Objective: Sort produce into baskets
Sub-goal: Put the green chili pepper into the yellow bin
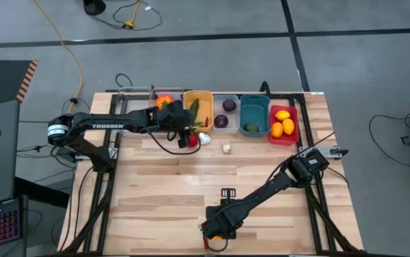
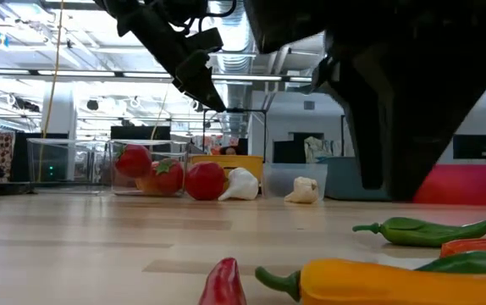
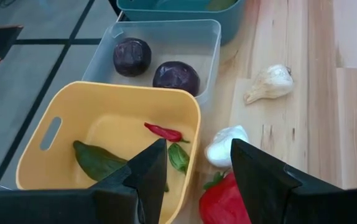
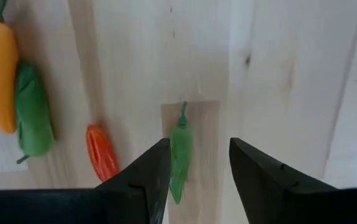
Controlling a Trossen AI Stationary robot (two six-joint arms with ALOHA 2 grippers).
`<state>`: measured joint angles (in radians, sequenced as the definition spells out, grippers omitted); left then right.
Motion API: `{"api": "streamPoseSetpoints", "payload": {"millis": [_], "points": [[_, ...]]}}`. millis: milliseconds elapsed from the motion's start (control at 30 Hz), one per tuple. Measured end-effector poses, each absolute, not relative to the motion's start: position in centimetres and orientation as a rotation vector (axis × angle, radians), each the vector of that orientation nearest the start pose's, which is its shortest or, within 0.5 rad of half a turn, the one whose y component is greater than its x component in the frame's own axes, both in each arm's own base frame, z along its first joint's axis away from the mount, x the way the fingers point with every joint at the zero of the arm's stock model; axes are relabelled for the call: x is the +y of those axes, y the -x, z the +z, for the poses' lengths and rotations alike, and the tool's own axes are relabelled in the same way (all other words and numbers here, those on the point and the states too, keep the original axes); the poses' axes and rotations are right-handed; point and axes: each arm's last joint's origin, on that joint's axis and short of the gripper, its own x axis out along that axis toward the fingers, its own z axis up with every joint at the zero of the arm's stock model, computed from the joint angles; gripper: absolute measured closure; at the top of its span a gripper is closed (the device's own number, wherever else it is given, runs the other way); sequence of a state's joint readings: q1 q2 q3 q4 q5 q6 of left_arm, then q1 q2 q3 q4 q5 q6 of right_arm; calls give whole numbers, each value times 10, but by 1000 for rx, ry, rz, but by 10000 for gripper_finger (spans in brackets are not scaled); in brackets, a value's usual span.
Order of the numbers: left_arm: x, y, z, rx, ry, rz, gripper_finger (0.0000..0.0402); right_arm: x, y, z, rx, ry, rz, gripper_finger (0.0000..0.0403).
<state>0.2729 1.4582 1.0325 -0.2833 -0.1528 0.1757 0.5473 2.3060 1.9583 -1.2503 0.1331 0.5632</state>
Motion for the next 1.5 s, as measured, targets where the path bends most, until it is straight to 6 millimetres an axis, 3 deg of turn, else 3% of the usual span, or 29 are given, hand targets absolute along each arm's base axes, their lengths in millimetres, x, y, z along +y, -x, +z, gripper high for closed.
{"api": "streamPoseSetpoints", "payload": {"millis": [233,800,1067,1200,1500], "points": [[88,-297,254,776,-120,338,235,230,-384,166,1554,107,-64,214],[87,-296,253,793,-122,336,235,223,-388,165,1573,75,-57,214],[87,-296,253,801,-141,327,235,221,-381,143,1643,47,-30,216],[88,-296,253,805,-167,323,235,221,-382,142,1639,41,-24,240],[87,-294,256,798,-192,311,235,213,-388,144,1649,18,-27,334]]}}
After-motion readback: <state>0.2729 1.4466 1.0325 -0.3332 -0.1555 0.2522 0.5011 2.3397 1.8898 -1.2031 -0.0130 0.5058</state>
